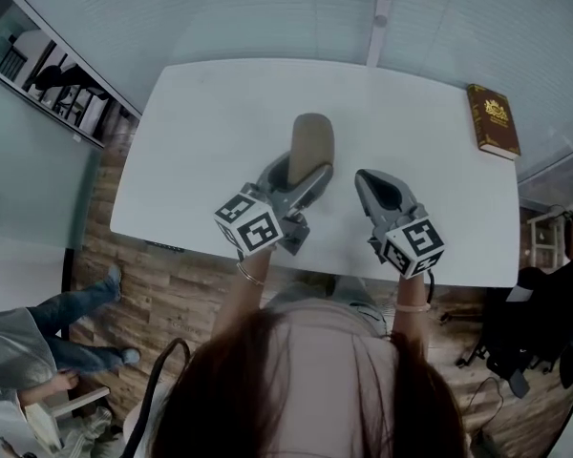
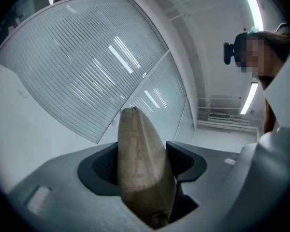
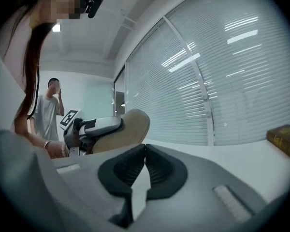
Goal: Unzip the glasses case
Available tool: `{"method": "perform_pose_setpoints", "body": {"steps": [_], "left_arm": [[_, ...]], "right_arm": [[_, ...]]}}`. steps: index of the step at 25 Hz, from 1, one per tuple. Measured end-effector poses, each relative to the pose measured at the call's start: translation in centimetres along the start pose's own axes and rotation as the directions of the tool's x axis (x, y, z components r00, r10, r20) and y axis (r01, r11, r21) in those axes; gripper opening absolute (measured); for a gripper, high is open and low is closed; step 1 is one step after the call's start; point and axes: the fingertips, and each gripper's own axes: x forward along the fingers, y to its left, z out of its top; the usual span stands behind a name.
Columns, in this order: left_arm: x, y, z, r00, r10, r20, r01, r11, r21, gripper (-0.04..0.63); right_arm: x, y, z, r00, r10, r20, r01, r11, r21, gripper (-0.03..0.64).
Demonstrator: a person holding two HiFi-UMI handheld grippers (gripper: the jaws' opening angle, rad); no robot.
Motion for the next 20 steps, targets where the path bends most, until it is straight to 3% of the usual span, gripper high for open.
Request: {"method": "perform_pose_setpoints", "body": {"steps": [5, 10, 20], "left_arm": [[-0.8, 0.1, -0.3, 0.999, 0.025, -0.045, -0.022, 0.996, 0.084, 0.290], [-1.6, 0.1, -0.8, 0.996, 0.045, -0.073, -0.035, 0.990, 0.136, 0.290], [-1.9, 0.2, -1.6, 0.989, 0.112, -0.101, -0.083, 0.964, 0.252, 0.290]], "right_arm": [[-0.3, -0.3, 0.6, 0.992, -0.110, 0.067, 0.107, 0.994, 0.038, 0.003], [-0.6, -0.8, 0.8, 0.980, -0.190, 0.061, 0.189, 0.982, 0.018, 0.003], [-1.7, -1.8, 1.0, 0.969, -0.243, 0.046, 0.244, 0.970, -0.016, 0.003]]}}
